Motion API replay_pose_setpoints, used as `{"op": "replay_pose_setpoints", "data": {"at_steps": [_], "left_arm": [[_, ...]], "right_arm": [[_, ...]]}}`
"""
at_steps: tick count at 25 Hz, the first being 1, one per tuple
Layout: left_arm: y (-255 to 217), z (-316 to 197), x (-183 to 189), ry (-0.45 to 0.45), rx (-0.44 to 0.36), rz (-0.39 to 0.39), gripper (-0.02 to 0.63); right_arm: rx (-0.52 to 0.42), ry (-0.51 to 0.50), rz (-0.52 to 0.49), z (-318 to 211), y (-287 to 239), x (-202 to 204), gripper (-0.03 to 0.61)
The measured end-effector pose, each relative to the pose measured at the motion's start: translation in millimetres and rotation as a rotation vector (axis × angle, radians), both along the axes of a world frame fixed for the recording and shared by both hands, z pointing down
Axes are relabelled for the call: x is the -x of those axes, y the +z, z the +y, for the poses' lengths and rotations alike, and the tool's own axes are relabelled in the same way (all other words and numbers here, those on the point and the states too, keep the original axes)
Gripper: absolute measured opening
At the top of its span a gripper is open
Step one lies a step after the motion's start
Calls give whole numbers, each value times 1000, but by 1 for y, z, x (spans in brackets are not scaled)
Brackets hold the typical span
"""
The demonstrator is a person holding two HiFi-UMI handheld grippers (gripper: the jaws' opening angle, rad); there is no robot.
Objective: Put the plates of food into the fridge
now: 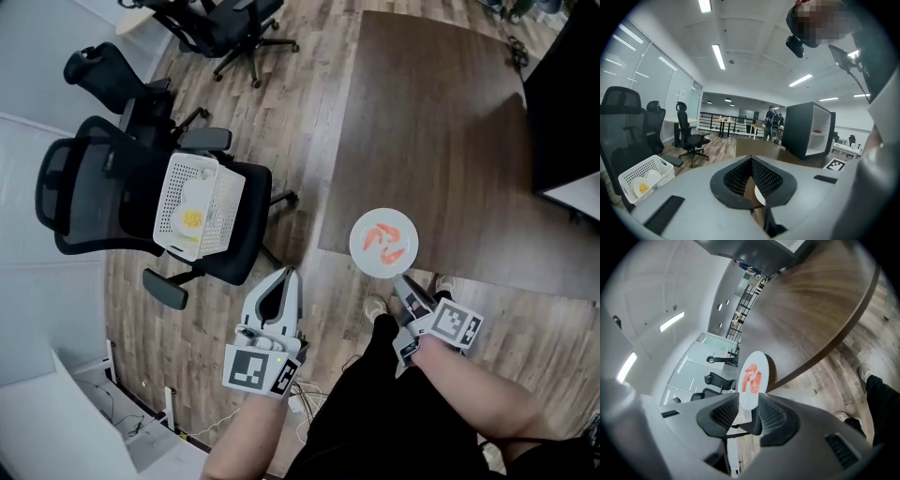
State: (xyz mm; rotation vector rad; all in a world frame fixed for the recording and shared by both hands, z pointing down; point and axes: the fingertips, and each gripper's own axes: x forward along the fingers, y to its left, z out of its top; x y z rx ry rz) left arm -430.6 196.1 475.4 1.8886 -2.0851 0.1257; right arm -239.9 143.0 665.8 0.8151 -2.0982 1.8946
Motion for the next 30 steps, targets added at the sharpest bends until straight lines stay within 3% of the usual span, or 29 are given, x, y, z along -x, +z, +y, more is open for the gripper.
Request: {"op": "replay_pose_setpoints", "data": {"at_steps": [8, 15, 23, 28, 30], "left_arm": [[14, 6, 11, -21, 34, 20, 3], [26, 8, 13, -27, 60, 33, 3], [24, 5, 9, -20, 66, 31, 3], [26, 13, 8, -36, 83, 30, 3], [27, 16, 9, -45, 88, 29, 3]], "right_arm": [[24, 0, -22, 0, 14, 14, 129], [77, 14, -106, 2, 23, 34, 129], [102, -10, -105, -4, 39, 41, 127], [103, 27, -288, -11, 24, 59, 124], [95, 30, -316, -10, 19, 60, 90]]}}
